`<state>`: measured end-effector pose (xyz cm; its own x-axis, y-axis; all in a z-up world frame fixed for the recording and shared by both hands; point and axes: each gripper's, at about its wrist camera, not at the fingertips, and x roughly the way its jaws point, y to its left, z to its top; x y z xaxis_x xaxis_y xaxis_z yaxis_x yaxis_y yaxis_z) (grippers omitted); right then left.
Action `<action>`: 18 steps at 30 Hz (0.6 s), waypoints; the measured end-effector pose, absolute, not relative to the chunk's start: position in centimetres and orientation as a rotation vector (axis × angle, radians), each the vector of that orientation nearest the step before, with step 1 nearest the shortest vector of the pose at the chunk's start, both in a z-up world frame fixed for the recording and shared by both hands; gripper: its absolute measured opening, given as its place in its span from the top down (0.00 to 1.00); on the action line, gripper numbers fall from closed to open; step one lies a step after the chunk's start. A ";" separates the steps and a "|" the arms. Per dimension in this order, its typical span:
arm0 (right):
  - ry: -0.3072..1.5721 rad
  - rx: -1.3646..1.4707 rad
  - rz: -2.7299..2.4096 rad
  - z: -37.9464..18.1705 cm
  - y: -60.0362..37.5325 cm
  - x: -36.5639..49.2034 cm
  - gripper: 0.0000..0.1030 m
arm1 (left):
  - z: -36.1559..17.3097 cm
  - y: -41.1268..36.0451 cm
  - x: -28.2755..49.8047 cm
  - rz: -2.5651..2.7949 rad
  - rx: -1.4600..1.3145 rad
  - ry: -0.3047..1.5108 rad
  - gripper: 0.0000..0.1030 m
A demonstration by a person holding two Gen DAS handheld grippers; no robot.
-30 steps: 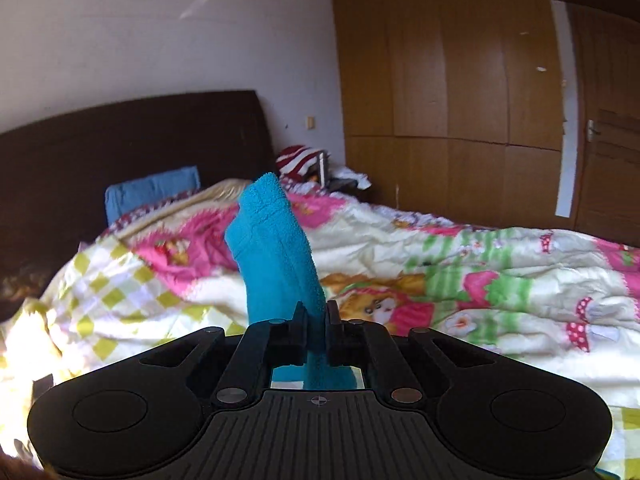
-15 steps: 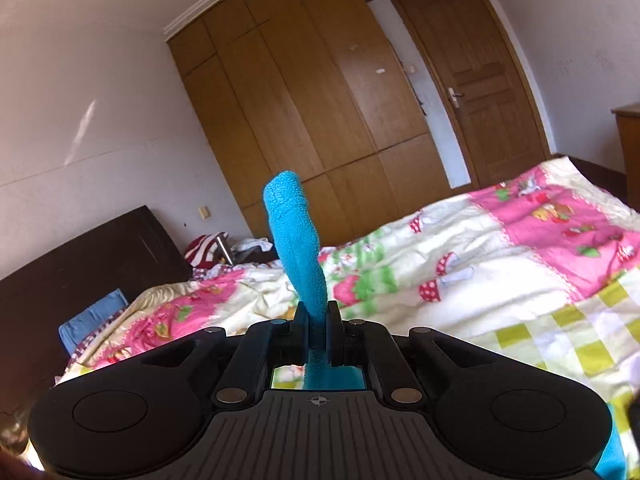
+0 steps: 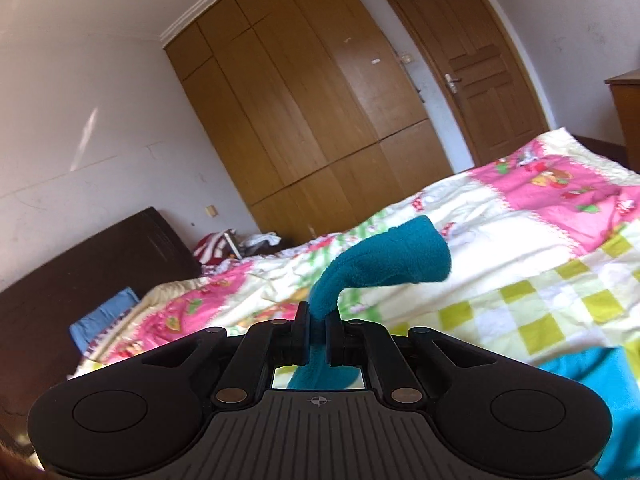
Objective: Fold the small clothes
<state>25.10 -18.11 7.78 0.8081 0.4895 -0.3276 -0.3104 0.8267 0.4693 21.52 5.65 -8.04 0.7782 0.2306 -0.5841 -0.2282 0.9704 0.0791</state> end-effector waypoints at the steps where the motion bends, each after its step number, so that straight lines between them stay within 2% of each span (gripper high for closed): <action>1: 0.500 0.411 0.398 6.1 -19.0 24.6 0.95 | -7.9 5.5 21.5 0.226 0.013 0.644 0.44; 5: 0.733 0.425 0.222 -2.0 -23.1 23.6 0.93 | -7.7 4.7 20.7 0.184 0.068 0.684 0.44; 8: 0.805 0.423 0.174 -5.3 -24.3 22.3 0.86 | -7.7 4.4 19.9 0.178 0.105 0.692 0.44; 18: 0.695 0.708 0.130 -5.5 -29.2 22.8 0.71 | -8.0 4.6 20.5 0.180 0.114 0.699 0.43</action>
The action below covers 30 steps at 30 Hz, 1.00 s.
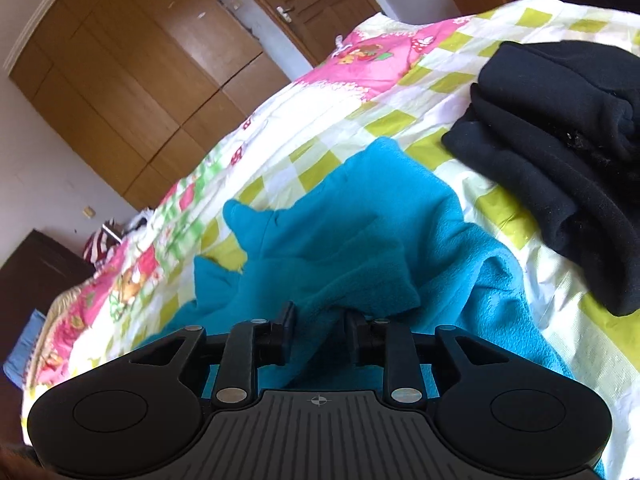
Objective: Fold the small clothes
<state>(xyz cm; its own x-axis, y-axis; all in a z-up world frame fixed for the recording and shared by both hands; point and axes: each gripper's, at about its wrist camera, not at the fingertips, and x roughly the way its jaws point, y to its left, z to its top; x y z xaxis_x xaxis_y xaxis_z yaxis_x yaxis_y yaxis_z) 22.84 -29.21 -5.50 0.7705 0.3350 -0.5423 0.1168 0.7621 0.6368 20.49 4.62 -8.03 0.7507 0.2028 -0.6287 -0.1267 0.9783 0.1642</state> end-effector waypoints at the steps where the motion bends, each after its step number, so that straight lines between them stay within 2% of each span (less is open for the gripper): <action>1: 0.697 0.761 0.128 -5.8 -29.8 23.1 0.71 | -8.0 4.7 20.5 0.180 0.109 0.701 0.43; 4: 0.712 0.877 0.092 -6.6 -30.8 24.3 0.69 | -7.9 4.6 20.7 0.179 0.111 0.696 0.43; 5: 0.724 0.850 0.069 -6.6 -30.6 24.8 0.74 | -7.7 4.6 20.6 0.176 0.106 0.687 0.43; 6: 0.729 0.829 0.056 -6.3 -30.3 25.3 0.84 | -7.3 4.7 20.4 0.169 0.097 0.670 0.43; 8: 0.682 0.816 0.107 -4.6 -29.8 25.8 0.87 | -6.4 4.8 19.9 0.164 0.076 0.624 0.43; 11: 0.493 0.761 0.179 -0.4 -29.9 25.1 0.87 | -6.2 4.4 19.7 0.158 0.098 0.603 0.43; 13: 0.454 0.720 0.158 0.5 -30.6 24.8 0.87 | -7.5 3.8 20.0 0.130 0.126 0.665 0.43; 15: 0.505 0.622 0.070 -1.0 -31.0 25.4 0.87 | -8.5 3.0 19.8 0.102 0.187 0.723 0.43; 17: 0.667 0.516 -0.019 -4.1 -31.1 26.9 0.87 | -8.2 2.6 19.0 0.077 0.224 0.719 0.43; 19: 0.758 0.541 -0.030 -7.0 -31.7 27.0 0.87 | -7.5 2.7 18.5 0.050 0.220 0.731 0.43; 26: 0.741 0.518 -0.017 -6.8 -31.3 26.6 0.84 | -4.6 3.5 15.7 0.011 0.255 0.705 0.43; 30: 0.720 0.513 0.003 -6.2 -31.2 25.9 0.79 | -3.1 4.7 13.9 0.008 0.235 0.654 0.43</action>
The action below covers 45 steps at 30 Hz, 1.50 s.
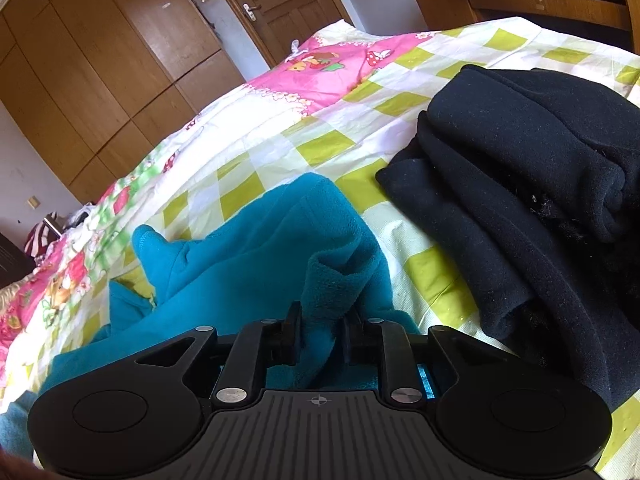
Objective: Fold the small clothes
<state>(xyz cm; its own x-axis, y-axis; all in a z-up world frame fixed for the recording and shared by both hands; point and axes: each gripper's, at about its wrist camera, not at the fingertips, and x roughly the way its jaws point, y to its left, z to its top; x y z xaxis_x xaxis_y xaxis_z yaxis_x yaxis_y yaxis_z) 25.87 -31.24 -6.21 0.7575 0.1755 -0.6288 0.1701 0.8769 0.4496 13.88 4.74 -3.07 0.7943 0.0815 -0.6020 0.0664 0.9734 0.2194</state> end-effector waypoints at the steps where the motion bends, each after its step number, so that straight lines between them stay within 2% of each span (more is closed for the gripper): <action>1: 0.715 0.509 0.004 -6.1 -31.2 25.8 0.76 | -2.7 5.0 13.8 0.010 0.225 0.639 0.42; 3: 0.718 0.505 0.003 -6.1 -31.2 26.0 0.70 | -2.1 5.5 13.9 0.021 0.201 0.601 0.42; 7: 0.734 0.565 0.008 -6.1 -30.8 26.5 0.67 | -2.5 7.1 16.1 0.070 0.123 0.549 0.38; 12: 0.714 0.501 0.011 -5.4 -29.0 25.8 0.67 | -3.0 9.7 21.1 0.067 0.037 0.544 0.37; 15: 0.726 0.476 -0.077 -5.0 -29.1 24.9 0.65 | -4.2 10.5 23.4 0.090 0.028 0.634 0.36; 19: 0.625 0.369 -0.194 -2.5 -28.1 21.9 0.63 | -6.0 11.0 20.0 0.073 0.045 0.640 0.37; 22: 0.577 0.278 -0.045 0.0 -24.6 21.5 0.63 | -6.4 11.3 18.0 0.051 0.065 0.627 0.37; 29: 0.775 0.055 0.660 0.3 -7.0 32.4 0.58 | -5.5 10.3 16.8 -0.032 0.238 0.493 0.35; 33: 0.802 -0.167 0.807 -1.1 -0.3 37.1 0.50 | -6.4 9.3 16.0 -0.061 0.338 0.444 0.33; 36: 0.885 -0.219 0.868 -3.0 1.6 39.1 0.50 | -6.9 8.7 16.0 -0.075 0.402 0.409 0.32; 37: 0.914 -0.216 0.883 -3.6 1.8 39.5 0.50 | -7.1 8.5 16.1 -0.069 0.431 0.405 0.32; 39: 0.972 -0.204 0.896 -4.5 1.6 39.8 0.53 | -7.6 8.6 16.2 -0.064 0.481 0.415 0.45; 40: 0.991 -0.194 0.895 -4.7 1.7 39.9 0.70 | -7.7 8.8 16.2 -0.069 0.487 0.431 0.54; 41: 1.009 -0.189 0.896 -4.8 1.7 39.8 0.78 | -7.8 9.2 16.2 -0.084 0.483 0.454 0.59; 42: 1.010 -0.195 0.903 -4.8 1.8 39.7 0.82 | -8.0 9.4 16.1 -0.096 0.483 0.468 0.59; 45: 0.997 -0.195 0.907 -4.4 1.9 39.2 0.86 | -8.3 10.0 15.6 -0.152 0.518 0.459 0.58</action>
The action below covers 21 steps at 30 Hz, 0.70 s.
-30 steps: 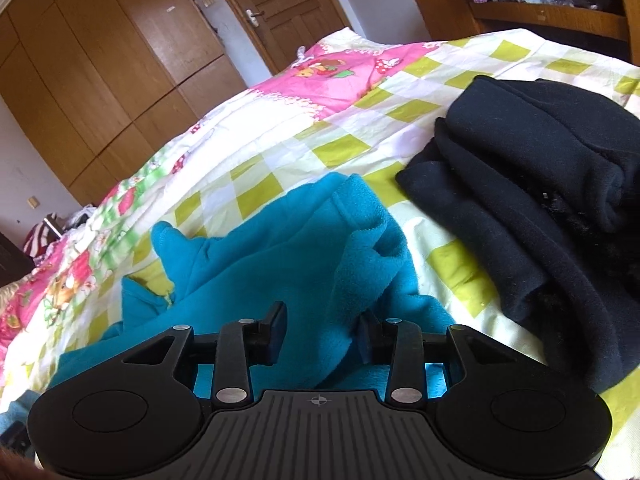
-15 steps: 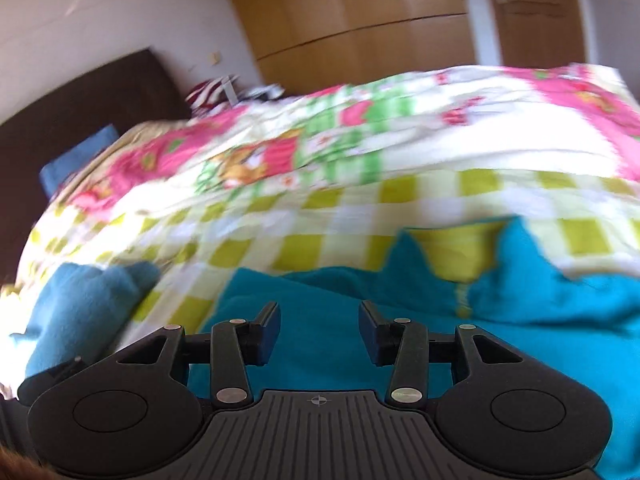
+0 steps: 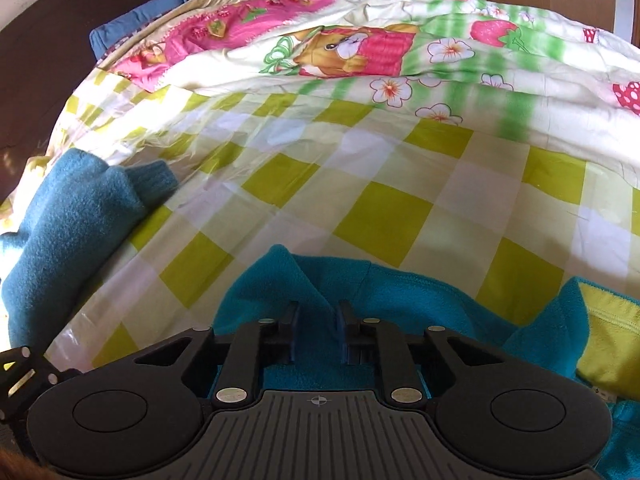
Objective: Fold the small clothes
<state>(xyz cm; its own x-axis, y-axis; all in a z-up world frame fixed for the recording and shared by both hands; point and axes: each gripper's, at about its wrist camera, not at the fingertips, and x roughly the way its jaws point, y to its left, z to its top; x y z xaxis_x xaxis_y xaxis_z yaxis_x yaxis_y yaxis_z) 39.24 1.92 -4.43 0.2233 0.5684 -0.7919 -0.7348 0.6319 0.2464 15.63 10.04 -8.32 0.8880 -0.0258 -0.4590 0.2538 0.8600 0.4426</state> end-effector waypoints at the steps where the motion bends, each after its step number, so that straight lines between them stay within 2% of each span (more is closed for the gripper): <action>1: 0.994 -0.189 0.906 -4.3 1.9 39.1 0.90 | -8.4 10.1 15.5 -0.173 0.538 0.449 0.56; 2: 0.989 -0.185 0.900 -4.0 2.0 39.1 0.91 | -8.6 10.1 15.5 -0.191 0.566 0.443 0.50; 4: 0.984 -0.178 0.902 -3.6 2.1 38.9 0.95 | -9.0 10.3 15.7 -0.242 0.614 0.456 0.43; 10: 0.968 -0.187 0.902 -2.4 2.3 38.9 0.98 | -9.3 10.8 17.1 -0.346 0.615 0.498 0.42; 12: 0.969 -0.193 0.900 -2.7 2.4 38.9 0.98 | -9.1 10.8 18.2 -0.332 0.575 0.501 0.52; 13: 0.975 -0.194 0.902 -2.9 2.4 39.0 0.96 | -9.0 10.9 18.8 -0.327 0.539 0.515 0.66; 15: 1.001 -0.185 0.915 -3.4 2.5 39.3 0.87 | -8.4 11.8 19.3 -0.310 0.402 0.531 0.69; 17: 0.991 -0.196 0.920 -3.6 2.4 39.4 0.85 | -7.9 12.7 19.0 -0.280 0.286 0.526 0.72; 18: 0.983 -0.198 0.917 -3.7 2.3 39.6 0.81 | -7.8 13.0 18.8 -0.264 0.243 0.522 0.73; 21: 0.957 -0.174 0.913 -4.1 2.1 40.2 0.64 | -7.3 13.0 17.1 -0.218 0.158 0.486 0.75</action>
